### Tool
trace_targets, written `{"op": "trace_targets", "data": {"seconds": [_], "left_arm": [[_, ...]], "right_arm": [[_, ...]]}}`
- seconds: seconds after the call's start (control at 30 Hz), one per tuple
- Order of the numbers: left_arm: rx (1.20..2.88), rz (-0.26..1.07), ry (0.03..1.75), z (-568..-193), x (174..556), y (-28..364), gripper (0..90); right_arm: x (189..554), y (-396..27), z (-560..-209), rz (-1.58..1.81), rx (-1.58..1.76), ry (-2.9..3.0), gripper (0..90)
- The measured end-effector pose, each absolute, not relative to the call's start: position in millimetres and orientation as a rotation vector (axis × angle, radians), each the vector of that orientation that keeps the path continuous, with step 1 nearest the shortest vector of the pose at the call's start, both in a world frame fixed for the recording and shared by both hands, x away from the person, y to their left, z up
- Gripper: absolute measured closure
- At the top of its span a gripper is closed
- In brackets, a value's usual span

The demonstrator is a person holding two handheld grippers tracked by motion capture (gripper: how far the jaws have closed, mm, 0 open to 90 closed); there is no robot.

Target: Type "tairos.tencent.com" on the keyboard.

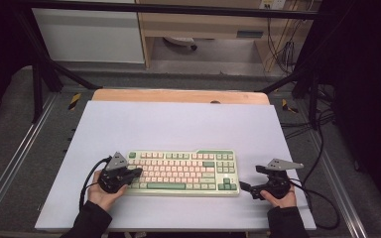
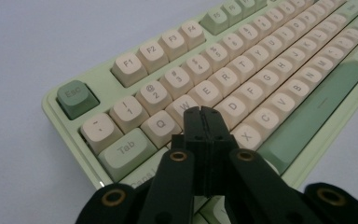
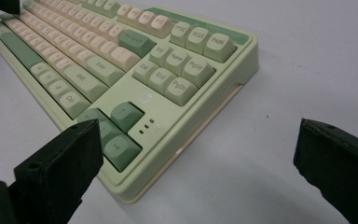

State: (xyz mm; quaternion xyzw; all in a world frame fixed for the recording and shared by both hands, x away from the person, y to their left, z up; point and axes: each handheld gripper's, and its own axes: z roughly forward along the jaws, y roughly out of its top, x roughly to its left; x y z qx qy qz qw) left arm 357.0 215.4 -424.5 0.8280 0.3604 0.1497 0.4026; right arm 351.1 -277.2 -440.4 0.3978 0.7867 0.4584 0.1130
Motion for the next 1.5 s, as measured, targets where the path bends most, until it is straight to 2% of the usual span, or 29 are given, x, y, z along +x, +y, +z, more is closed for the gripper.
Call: {"op": "trace_targets", "data": {"seconds": [0.37,0.6,1.17,1.3,1.33,1.37,1.4,1.5], "left_arm": [[2.084,0.371,0.906,-421,353,221,90.0],[2.073,0.362,0.912,-420,353,225,90.0],[2.072,0.357,0.910,-420,353,227,90.0],[2.071,0.359,0.910,-420,353,227,90.0],[2.071,0.356,0.909,-420,353,227,90.0],[2.073,0.357,0.909,-420,353,227,90.0],[2.073,0.357,0.908,-421,353,226,90.0],[2.072,0.359,0.906,-421,353,226,90.0]], "right_arm": [[350,-258,-427,1.363,1.123,2.308,6.0],[351,-237,-419,1.367,1.083,2.323,12.5],[359,-177,-409,1.367,1.040,2.370,34.4],[360,-164,-408,1.349,1.007,2.395,41.9],[360,-158,-408,1.341,1.014,2.401,46.2],[360,-158,-408,1.341,1.014,2.401,46.2],[361,-152,-408,1.349,1.009,2.406,50.5],[363,-144,-408,1.357,1.001,2.409,53.8]]}}
